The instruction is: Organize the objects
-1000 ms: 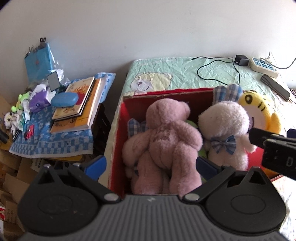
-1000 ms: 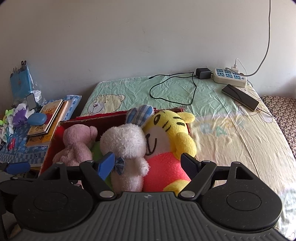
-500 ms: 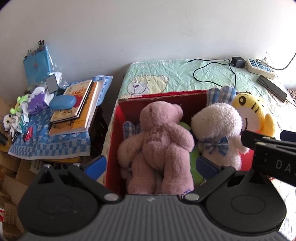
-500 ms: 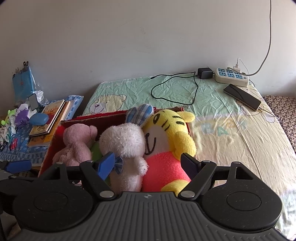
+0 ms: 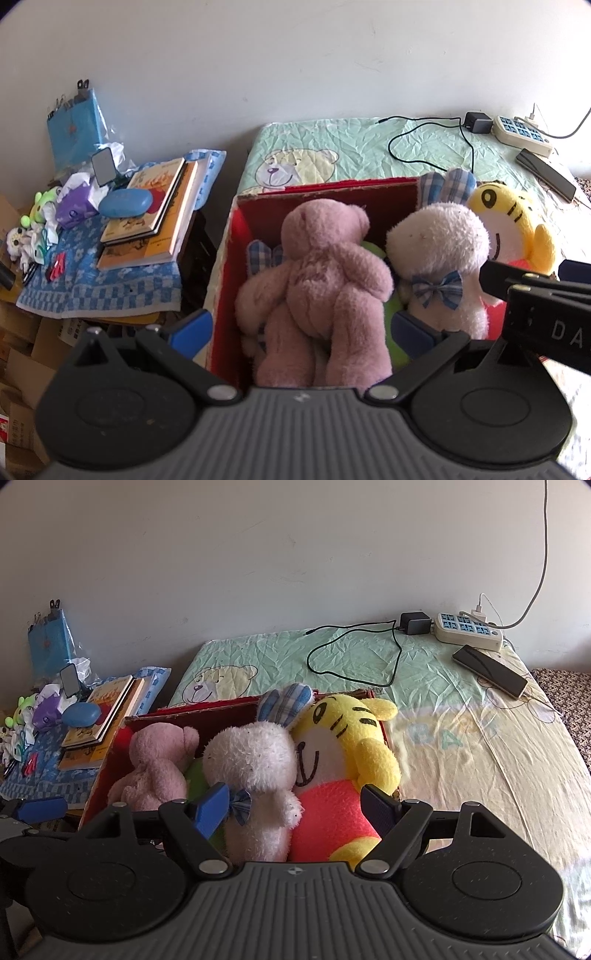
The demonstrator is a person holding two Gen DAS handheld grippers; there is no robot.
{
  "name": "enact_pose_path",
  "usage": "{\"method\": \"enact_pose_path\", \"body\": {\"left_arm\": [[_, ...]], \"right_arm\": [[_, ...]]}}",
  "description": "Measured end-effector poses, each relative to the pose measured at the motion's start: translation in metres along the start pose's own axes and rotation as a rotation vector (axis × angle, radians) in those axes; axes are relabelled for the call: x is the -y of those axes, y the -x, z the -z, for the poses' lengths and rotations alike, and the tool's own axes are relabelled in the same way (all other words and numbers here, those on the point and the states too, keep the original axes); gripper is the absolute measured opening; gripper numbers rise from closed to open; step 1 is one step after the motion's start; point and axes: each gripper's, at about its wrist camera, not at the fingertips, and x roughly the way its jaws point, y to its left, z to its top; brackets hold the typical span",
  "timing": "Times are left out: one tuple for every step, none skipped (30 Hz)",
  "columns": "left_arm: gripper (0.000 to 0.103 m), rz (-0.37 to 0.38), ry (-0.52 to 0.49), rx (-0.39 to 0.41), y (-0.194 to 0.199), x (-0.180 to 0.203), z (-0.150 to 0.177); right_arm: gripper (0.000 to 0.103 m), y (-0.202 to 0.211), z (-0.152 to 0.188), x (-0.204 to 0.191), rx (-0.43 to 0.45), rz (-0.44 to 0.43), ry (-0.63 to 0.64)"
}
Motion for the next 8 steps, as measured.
{"method": "enact_pose_path", "body": {"left_arm": [[0.103, -0.001, -0.001, 0.002, -0.0002, 0.0002, 0.0001], [0.102, -0.001, -0.003, 0.002, -0.0006, 0.0004, 0.0004], [0.101, 0.002, -0.003, 0.002, -0.0005, 0.0008, 0.0008], [0.101, 0.002, -0.005, 0.007, -0.0002, 0.0012, 0.0012], [0.100, -0.008, -0.007, 0.015, 0.0006, 0.0018, 0.0017], [0.100, -0.019, -0.008, 0.021, 0.0012, 0.0026, 0.0021], [0.100, -0.025, -0.005, 0.022, 0.0012, 0.0026, 0.0017], [0.100, -0.023, -0.001, 0.020, 0.0008, 0.0021, 0.0014]], "right_arm": [[0.081, 0.0001, 0.0004, -0.0001, 0.000, -0.001, 0.000], [0.081, 0.0000, 0.0005, -0.0002, 0.001, -0.001, 0.000], [0.081, 0.0000, 0.0005, -0.0002, 0.000, -0.001, -0.001], [0.081, 0.0001, 0.0006, -0.0002, 0.000, 0.000, -0.002], [0.081, 0.0003, 0.0008, 0.0001, 0.001, -0.001, -0.004], [0.081, 0.0005, 0.0010, 0.0005, 0.002, -0.001, -0.006], [0.081, 0.0008, 0.0012, 0.0008, 0.003, -0.001, -0.009], [0.081, 0.0012, 0.0013, 0.0011, 0.005, -0.001, -0.011]]}}
